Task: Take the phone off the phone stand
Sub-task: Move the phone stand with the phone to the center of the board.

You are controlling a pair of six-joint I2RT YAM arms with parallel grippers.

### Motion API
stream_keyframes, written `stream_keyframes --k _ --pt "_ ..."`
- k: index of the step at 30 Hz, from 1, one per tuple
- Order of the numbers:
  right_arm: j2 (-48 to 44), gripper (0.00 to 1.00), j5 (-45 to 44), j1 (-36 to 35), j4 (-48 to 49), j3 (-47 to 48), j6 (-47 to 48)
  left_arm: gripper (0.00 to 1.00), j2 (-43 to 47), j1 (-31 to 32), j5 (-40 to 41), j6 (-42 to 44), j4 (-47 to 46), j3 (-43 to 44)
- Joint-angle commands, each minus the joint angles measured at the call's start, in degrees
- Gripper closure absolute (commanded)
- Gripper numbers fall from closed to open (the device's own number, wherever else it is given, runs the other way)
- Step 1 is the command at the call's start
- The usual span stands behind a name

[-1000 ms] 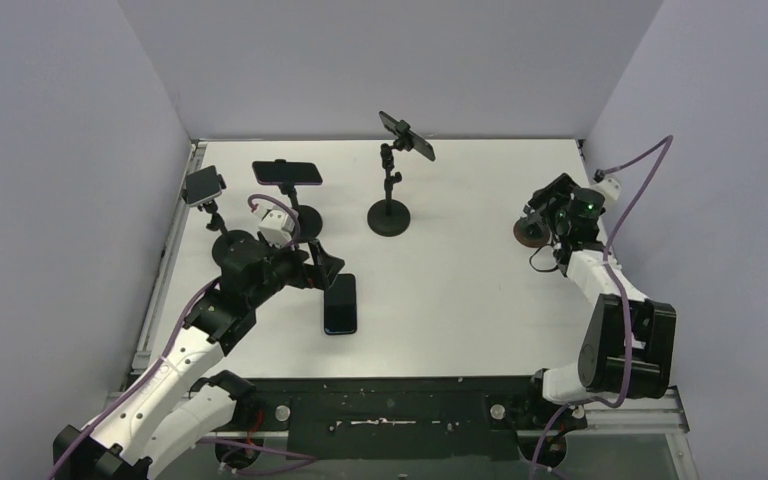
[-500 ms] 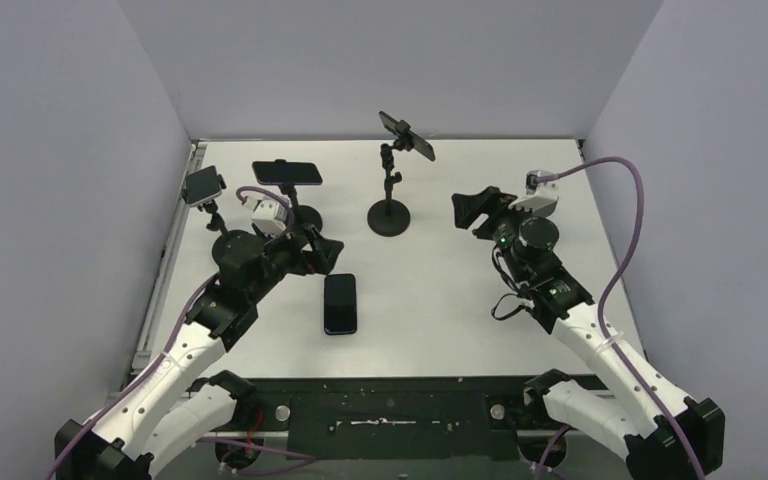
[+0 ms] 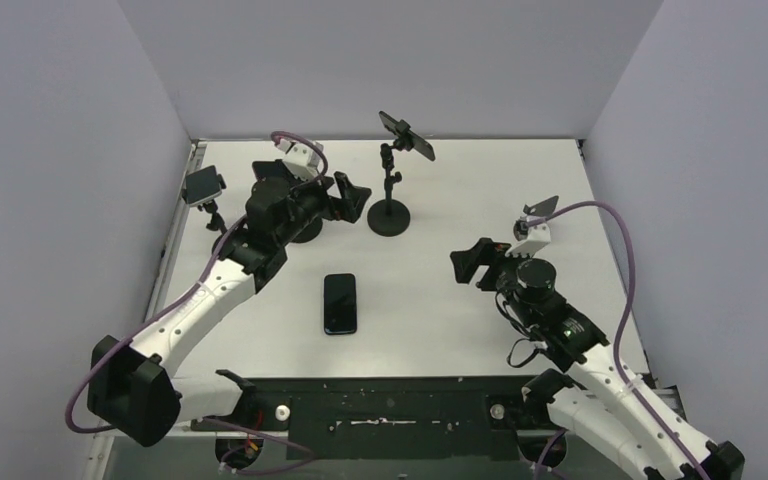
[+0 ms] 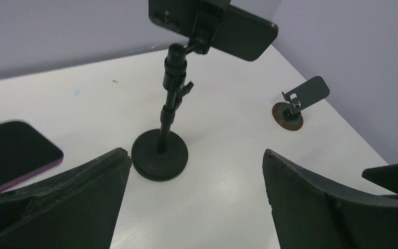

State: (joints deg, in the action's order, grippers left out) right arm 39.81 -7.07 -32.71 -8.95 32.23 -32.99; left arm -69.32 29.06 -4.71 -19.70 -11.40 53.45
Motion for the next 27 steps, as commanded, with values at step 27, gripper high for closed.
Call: stream_keyframes --k 27 --pt "-16.16 0.18 2.77 -0.32 -17.87 7.85 9.13 0.20 -34.48 -9.68 -35.84 17.60 6.50 37.23"
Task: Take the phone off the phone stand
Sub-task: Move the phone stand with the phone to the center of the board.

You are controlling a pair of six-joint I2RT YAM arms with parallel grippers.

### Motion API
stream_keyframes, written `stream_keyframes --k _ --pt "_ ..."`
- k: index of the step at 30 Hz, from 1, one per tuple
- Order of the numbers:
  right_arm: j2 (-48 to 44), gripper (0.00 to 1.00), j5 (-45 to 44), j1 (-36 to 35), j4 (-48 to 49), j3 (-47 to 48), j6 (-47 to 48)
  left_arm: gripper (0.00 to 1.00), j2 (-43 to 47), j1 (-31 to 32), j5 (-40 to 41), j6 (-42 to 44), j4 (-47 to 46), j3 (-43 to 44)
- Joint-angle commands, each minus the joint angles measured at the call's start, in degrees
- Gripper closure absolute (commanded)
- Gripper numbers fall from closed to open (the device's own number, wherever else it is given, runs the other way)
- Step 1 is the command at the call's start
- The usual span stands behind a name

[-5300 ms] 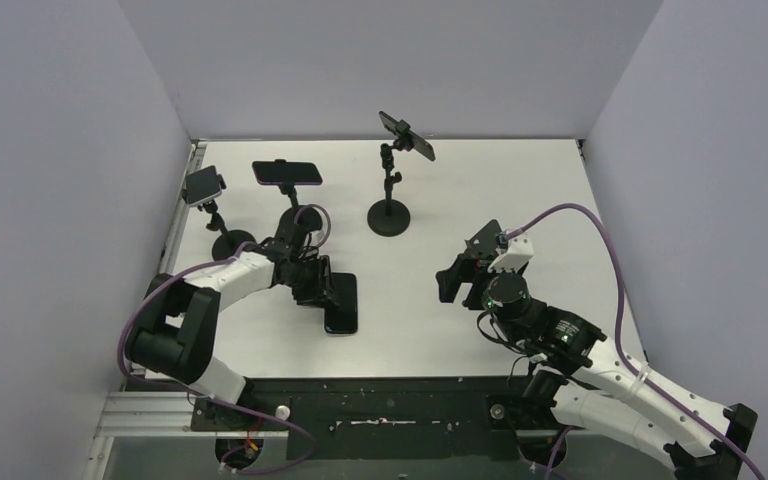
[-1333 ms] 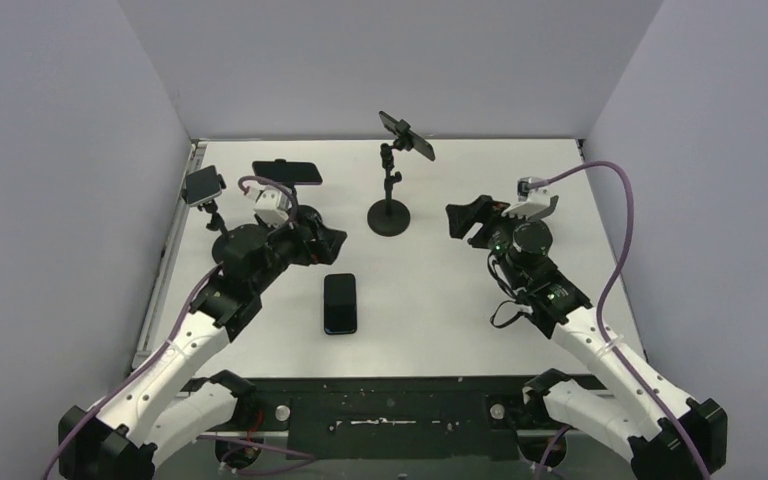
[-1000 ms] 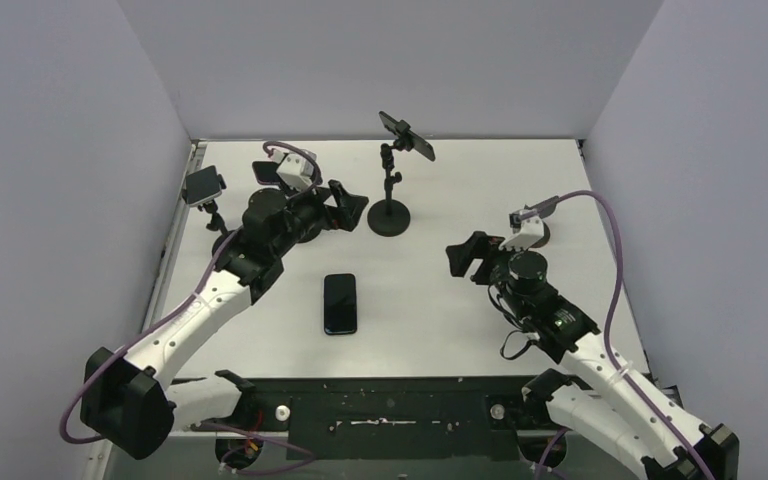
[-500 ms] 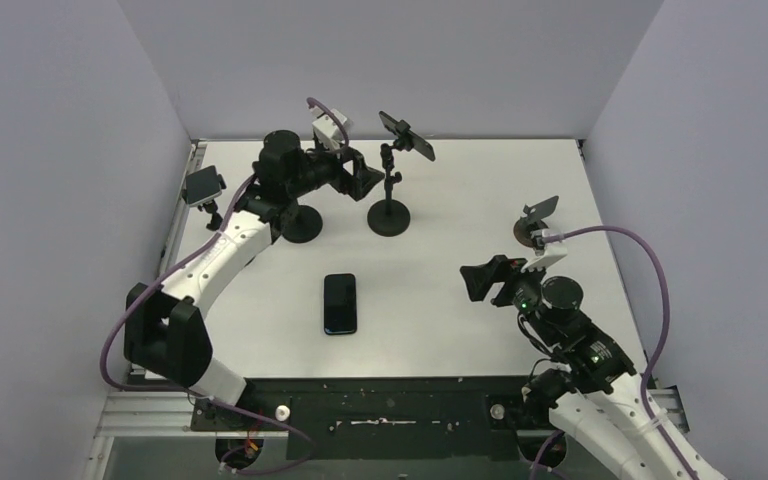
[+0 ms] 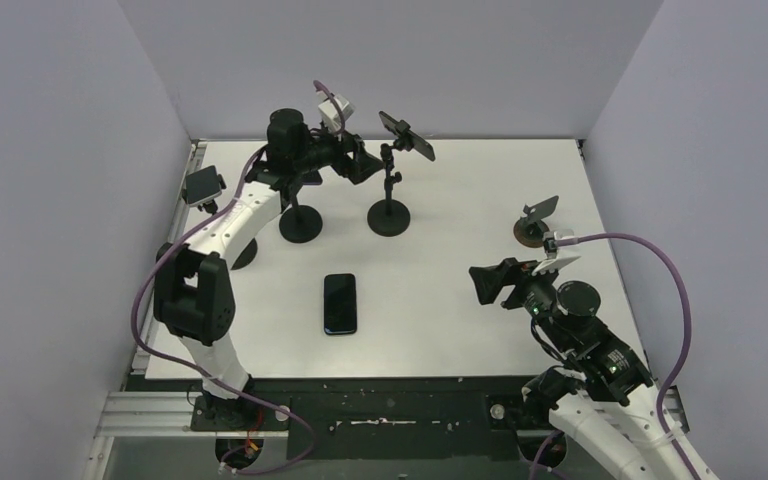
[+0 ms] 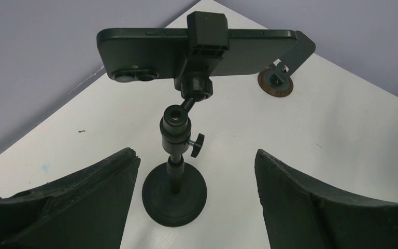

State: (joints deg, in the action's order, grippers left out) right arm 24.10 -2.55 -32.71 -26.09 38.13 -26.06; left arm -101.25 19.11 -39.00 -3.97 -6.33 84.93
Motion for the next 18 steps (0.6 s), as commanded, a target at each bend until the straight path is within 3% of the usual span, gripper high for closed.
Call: stream_keyframes --k 1,7,18 --pt "-0.51 0.18 -2.25 -0.31 -0.72 1.79 2.20 0.20 -3.07 0.57 -1.10 2.50 1.85 6.52" --pt "0.24 0.18 -2.56 -0.33 -0.64 1.79 2.68 0.21 -8.01 3.04 2.41 8.36 9.17 13.21" --pt "-0.27 0.18 -3.17 -0.29 -0.72 1.25 2.09 0.36 -12.47 3.12 1.98 7.69 7.53 16.92"
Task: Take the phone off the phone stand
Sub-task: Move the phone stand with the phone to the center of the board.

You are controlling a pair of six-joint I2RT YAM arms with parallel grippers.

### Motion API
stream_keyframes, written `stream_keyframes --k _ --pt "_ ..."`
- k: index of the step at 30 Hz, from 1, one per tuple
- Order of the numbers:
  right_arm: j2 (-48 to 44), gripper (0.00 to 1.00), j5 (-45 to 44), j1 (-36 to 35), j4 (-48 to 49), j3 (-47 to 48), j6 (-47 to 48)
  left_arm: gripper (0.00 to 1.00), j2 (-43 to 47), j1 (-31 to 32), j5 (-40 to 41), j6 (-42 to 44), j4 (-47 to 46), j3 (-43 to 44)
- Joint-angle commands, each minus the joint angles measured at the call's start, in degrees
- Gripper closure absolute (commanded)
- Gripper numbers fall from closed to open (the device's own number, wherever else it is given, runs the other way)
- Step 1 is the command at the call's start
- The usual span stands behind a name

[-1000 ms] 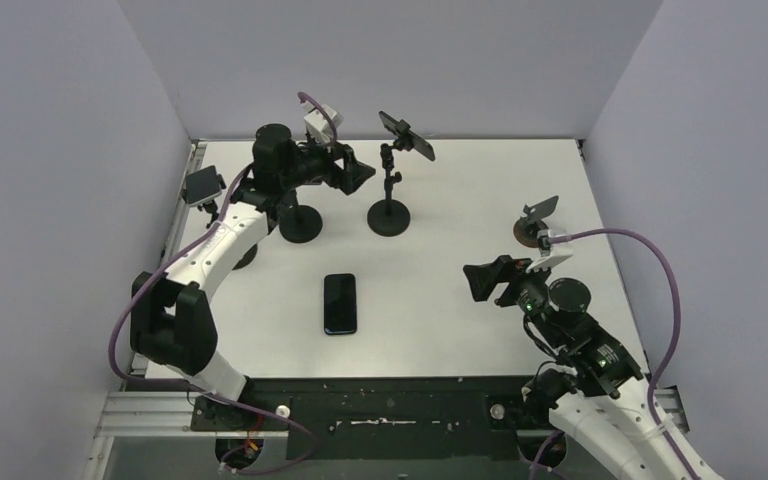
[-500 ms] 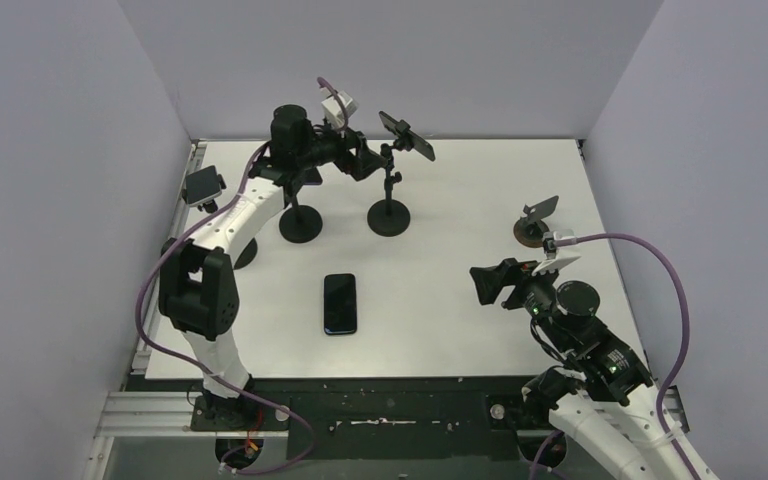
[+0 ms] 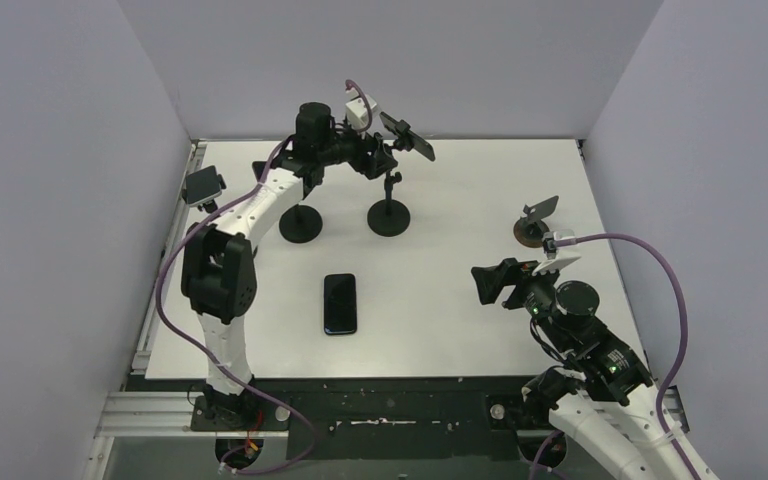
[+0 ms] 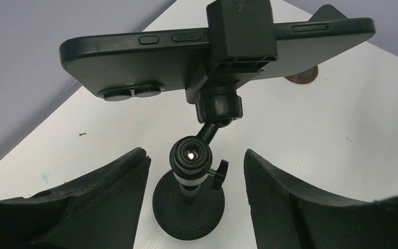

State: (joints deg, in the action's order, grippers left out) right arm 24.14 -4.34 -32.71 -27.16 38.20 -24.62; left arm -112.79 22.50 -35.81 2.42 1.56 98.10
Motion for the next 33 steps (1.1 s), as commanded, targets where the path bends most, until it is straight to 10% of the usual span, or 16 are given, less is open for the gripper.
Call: stream_keyframes --k 1,21,33 --pt "-0.31 0.18 -1.37 -0.31 0.42 1.10 0.63 0.37 -1.16 -0.27 -1.53 1.16 -0.63 3.88" --pt "-0.56 0.18 -1.90 -0.43 1.23 -0.18 0.21 0.60 -2.91 0.52 -3.38 -3.85 -9.02 2.35" --pt "-1.05 0.19 -2.08 -0.45 1.23 -0.40 -0.02 0.98 -0.42 2.23 -3.01 -2.68 -11.08 -2.40"
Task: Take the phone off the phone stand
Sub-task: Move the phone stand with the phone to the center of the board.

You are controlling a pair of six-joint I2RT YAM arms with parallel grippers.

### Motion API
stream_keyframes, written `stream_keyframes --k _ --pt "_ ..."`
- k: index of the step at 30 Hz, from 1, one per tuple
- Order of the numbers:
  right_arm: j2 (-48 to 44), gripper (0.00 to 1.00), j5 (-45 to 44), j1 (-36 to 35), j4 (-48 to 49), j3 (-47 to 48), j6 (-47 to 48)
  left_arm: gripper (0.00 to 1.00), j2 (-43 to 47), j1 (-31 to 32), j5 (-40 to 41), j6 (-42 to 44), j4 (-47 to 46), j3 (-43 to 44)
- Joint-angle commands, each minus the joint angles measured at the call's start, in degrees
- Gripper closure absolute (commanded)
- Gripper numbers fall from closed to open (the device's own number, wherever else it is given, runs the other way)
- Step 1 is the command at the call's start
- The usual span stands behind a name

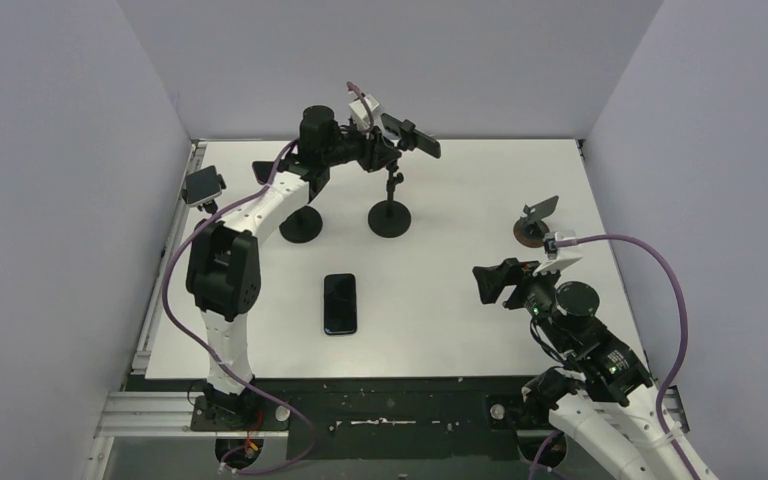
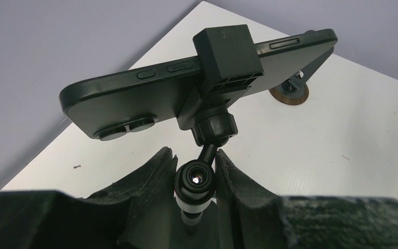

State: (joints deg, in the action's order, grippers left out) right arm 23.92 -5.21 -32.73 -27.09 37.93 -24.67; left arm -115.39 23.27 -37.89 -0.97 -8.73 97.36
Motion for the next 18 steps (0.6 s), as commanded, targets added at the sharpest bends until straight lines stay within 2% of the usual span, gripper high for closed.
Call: stream_keyframes --k 1,8,14,18 --pt "-1.07 0.19 -1.20 -0.52 1.16 -0.10 -0.02 1.00 2.45 1.51 -1.13 0.69 -1.13 -1.89" --pt "-2.04 0.19 -1.27 -0.67 -0.43 2.09 0.54 1.00 8.63 1.52 -5.57 -5.20 -11.61 -8.43" --pt "-1.94 0.19 -0.29 -0.62 -5.06 9.04 3.54 1.00 14.57 1.91 -10.77 -11.55 -23.37 -15.87" --pt "-1.94 0.19 -0.62 -0.56 -8.12 14.02 5.57 1.00 18.69 3.13 -12.38 -11.77 -25.04 -19.20"
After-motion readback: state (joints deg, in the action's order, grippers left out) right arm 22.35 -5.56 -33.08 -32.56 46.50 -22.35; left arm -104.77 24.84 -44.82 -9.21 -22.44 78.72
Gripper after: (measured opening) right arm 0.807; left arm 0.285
